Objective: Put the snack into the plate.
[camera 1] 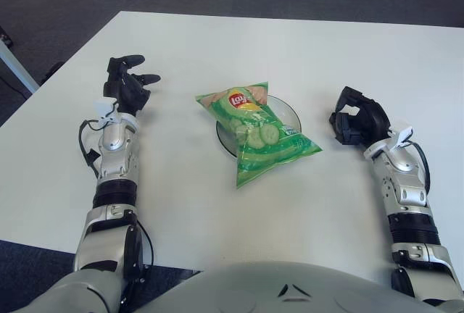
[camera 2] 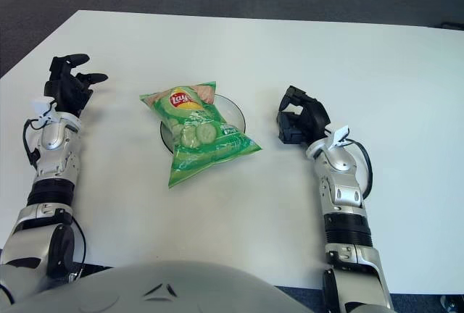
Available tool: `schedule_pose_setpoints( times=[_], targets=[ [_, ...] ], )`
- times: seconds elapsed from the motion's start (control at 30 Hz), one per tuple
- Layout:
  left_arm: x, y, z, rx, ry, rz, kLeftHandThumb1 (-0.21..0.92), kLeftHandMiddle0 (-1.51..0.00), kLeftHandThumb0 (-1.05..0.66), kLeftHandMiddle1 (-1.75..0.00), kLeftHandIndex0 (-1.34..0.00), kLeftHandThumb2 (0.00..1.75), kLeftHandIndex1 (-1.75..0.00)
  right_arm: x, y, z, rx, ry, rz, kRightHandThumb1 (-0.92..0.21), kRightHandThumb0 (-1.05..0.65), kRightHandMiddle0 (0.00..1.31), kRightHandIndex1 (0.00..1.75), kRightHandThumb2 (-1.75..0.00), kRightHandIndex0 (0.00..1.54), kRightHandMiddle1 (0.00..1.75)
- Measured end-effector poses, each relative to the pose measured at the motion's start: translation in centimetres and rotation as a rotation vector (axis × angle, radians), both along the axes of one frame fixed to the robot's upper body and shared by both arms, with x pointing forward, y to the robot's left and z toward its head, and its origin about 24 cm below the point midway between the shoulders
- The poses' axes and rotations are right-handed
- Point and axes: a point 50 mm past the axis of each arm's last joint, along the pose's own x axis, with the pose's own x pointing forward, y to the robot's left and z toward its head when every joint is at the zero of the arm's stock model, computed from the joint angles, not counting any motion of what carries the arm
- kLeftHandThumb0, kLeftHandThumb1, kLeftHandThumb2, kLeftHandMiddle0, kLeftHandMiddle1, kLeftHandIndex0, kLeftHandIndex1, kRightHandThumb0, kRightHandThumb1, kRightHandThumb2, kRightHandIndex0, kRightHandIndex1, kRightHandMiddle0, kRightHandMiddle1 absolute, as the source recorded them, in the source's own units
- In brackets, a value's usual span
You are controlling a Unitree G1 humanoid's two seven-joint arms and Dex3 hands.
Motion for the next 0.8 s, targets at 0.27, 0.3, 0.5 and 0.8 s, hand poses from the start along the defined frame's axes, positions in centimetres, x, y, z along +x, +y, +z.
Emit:
schedule_pose_setpoints(
  times=[0.27,0.3,0.5,0.8],
  targets=[
    [0.0,-0.9,-1.0,-0.045,0.086,-0.016,0.92,-1.23,-0.63,-1.75,-0.86,0.97,-1.75,0.0,-0.2,0.1,-0.009,0.005,0.001,-0.28,-0.50,0.64,1.75,-1.36,1.29,1.75],
    [0.0,-0.9,-1.1,-0.048,0.097,-0.018,0.92,-1.27,-0.60,-1.75,-0.92,0.93,-1.75,0.0,-0.2,0.1,-0.011,0.005,0.001,-0.28,-0.50,0.65,1.75,-1.36,1.29,1.75],
    [-0.1,-1.0,-1.4,-0.053,0.139,-0.037,0.85,-1.38,-0.51,-1.75,-1.08,0.89,-1.75,0.0,-0.2,0.2,-0.012,0.001,0.002,-0.28,-0.50,0.65,1.75,-1.36,1.30,1.75],
    [-0.8,-2.5,-0.3,-0.014,0.093,-0.081,0.74,-1.39,-0.46,-1.75,-1.08,0.95,-1.75,-0.1,-0.2,0.3,-0.008,-0.004,-0.032,-0.28,-0.50,0.64,1.75,-1.36,1.30,1.75]
  ],
)
